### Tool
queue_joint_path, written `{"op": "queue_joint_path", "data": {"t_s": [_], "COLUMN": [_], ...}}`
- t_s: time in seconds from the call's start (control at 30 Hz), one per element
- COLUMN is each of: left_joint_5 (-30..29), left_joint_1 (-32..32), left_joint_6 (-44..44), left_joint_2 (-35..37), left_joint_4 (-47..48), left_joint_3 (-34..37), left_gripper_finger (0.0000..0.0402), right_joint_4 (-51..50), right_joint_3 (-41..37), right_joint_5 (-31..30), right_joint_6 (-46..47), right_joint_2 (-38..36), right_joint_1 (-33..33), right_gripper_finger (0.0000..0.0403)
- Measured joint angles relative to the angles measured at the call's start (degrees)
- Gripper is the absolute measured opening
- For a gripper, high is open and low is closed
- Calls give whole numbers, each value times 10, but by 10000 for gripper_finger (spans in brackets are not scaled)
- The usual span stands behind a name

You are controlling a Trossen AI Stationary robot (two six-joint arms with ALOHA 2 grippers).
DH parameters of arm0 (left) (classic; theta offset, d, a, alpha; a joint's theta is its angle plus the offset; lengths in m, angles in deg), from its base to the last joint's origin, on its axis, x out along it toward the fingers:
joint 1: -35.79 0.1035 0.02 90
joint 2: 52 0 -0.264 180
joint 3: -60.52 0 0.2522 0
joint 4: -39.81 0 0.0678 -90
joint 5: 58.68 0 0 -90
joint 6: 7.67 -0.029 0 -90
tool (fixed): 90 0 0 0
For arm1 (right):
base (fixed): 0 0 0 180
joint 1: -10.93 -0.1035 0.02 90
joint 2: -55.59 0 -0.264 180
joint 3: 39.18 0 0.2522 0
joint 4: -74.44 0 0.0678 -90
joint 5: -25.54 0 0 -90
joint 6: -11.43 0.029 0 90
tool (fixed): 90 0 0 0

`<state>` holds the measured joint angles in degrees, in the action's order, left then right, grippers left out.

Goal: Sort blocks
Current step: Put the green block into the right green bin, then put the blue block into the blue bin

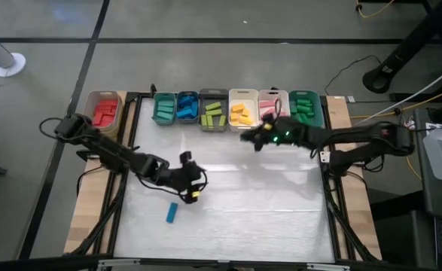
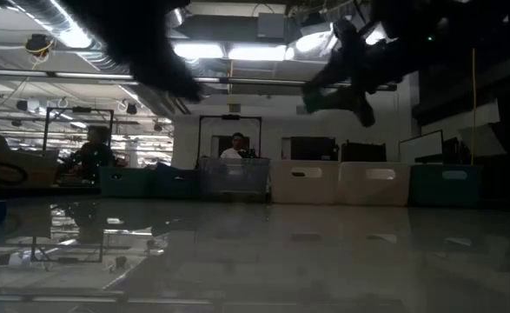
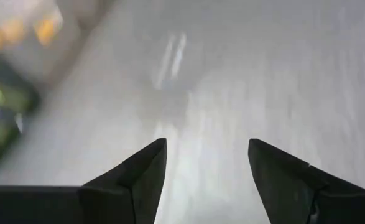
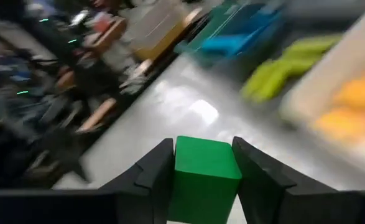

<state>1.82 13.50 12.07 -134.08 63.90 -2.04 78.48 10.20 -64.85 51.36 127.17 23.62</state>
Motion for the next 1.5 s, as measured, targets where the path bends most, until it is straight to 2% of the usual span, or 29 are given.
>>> {"op": "queue_joint_path", "data": {"t_s": [0.13, 0.27, 0.4, 0.53, 0.77, 0.93, 1.1, 1.3, 1.4, 1.5], "left_joint_5": [27, 30, 30, 30, 34, 57, 146, 257, 296, 312], "left_joint_1": [-32, -56, -66, -66, -66, -66, -68, -87, -97, -104], "left_joint_6": [98, 153, 162, 163, 180, 209, 274, 399, 451, 513], "left_joint_2": [0, 0, 0, -1, -1, -1, -1, -1, -1, -1], "left_joint_4": [78, 112, 113, 113, 113, 117, 117, 119, 128, 182], "left_joint_3": [1, 1, 1, 1, 1, 1, 1, 1, 1, 1], "left_gripper_finger": [214, 214, 214, 214, 214, 214, 214, 214, 214, 212], "right_joint_4": [-116, -249, -374, -443, -444, -455, -462, -464, -464, -464], "right_joint_3": [0, 0, 0, 0, 0, 0, 0, 0, 0, 0], "right_joint_5": [-31, -119, -204, -230, -231, -231, -231, -232, -231, -231], "right_joint_6": [-87, -196, -209, -209, -257, -268, -268, -268, -268, -268], "right_joint_2": [-71, -120, -131, -128, -128, -128, -128, -128, -128, -128], "right_joint_1": [80, 153, 213, 255, 293, 294, 294, 294, 294, 294], "right_gripper_finger": [147, 148, 149, 149, 149, 150, 166, 218, 238, 251]}}
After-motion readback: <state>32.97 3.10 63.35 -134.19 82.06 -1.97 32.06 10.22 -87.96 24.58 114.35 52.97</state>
